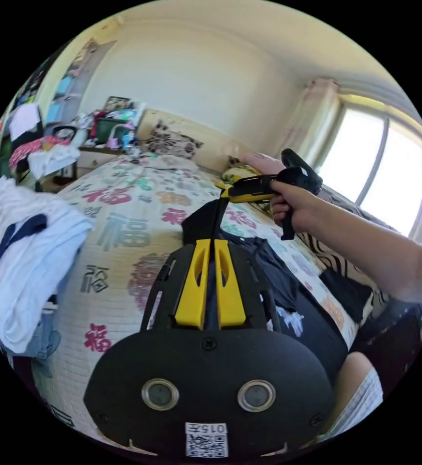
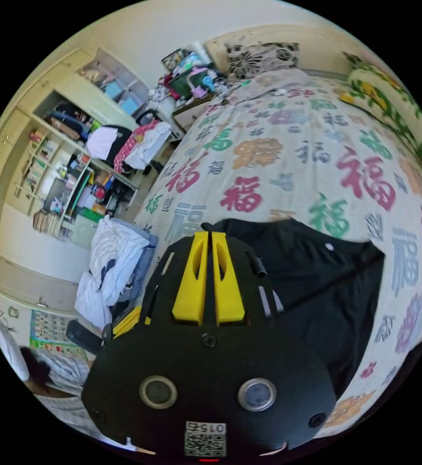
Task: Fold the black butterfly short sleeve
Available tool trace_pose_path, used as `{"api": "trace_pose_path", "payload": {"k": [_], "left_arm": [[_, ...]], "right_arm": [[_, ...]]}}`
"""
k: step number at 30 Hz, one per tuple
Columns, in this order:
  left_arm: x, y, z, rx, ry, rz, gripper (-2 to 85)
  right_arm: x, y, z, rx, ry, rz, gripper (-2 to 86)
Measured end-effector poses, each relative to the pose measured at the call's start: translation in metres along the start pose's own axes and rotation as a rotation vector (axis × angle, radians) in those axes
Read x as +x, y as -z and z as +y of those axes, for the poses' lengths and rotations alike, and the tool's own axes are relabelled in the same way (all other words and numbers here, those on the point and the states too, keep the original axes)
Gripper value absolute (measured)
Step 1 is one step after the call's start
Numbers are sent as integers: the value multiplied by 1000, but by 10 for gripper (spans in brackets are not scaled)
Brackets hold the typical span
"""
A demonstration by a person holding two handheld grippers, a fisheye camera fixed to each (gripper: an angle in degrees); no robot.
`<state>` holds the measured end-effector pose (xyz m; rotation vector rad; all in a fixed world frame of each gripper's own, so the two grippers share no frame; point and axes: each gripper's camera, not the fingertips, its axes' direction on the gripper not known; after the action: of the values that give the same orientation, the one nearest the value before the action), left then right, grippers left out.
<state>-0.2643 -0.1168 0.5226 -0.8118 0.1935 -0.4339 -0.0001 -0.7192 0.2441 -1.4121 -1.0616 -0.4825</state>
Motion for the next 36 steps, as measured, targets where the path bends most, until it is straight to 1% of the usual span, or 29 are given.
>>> {"api": "trace_pose_path", "payload": {"k": [2,4,8,10,12,14,16,18,20,22,23,24,25,27,28,31,33,35,36], "left_arm": [[31,-10,5,-49,-89,33,-2],[65,-28,16,-143,-159,63,0],[100,-55,33,-296,-228,74,10],[114,-68,39,-413,-259,74,26],[120,-72,38,-474,-272,99,47],[123,-66,31,-472,-281,116,56],[123,-54,10,-404,-277,124,58],[122,-52,-11,-369,-272,105,56],[120,-61,-30,-376,-262,50,56],[116,-86,-43,-446,-265,-17,56],[115,-94,-44,-486,-269,-37,56],[112,-107,-45,-573,-269,-77,55],[109,-113,-46,-624,-267,-89,53],[108,-108,-51,-611,-276,-59,48],[110,-107,-54,-628,-304,-65,43],[122,-103,-64,-677,-406,-77,44],[129,-101,-76,-701,-453,-92,53],[134,-94,-95,-633,-488,-113,60],[137,-91,-112,-564,-506,-119,63]], "right_arm": [[47,35,38,23,-95,25,-5],[81,49,67,21,-184,42,-3],[146,56,117,-27,-351,22,10],[163,55,132,-72,-380,24,22],[175,61,142,-93,-400,55,37],[185,80,150,-64,-400,127,48],[188,96,150,-29,-374,153,48],[185,105,144,-3,-314,135,46],[175,105,132,-24,-222,118,38],[169,97,125,-57,-193,147,27],[172,94,124,-52,-231,134,13],[175,93,124,-48,-240,102,7],[183,90,125,-70,-239,54,1],[192,85,131,-150,-219,137,-5],[195,89,137,-149,-170,145,-7],[211,108,150,-154,-194,143,-8],[224,123,158,-154,-208,186,-5],[242,153,162,-79,-199,218,11],[247,161,162,-54,-195,225,20]]}}
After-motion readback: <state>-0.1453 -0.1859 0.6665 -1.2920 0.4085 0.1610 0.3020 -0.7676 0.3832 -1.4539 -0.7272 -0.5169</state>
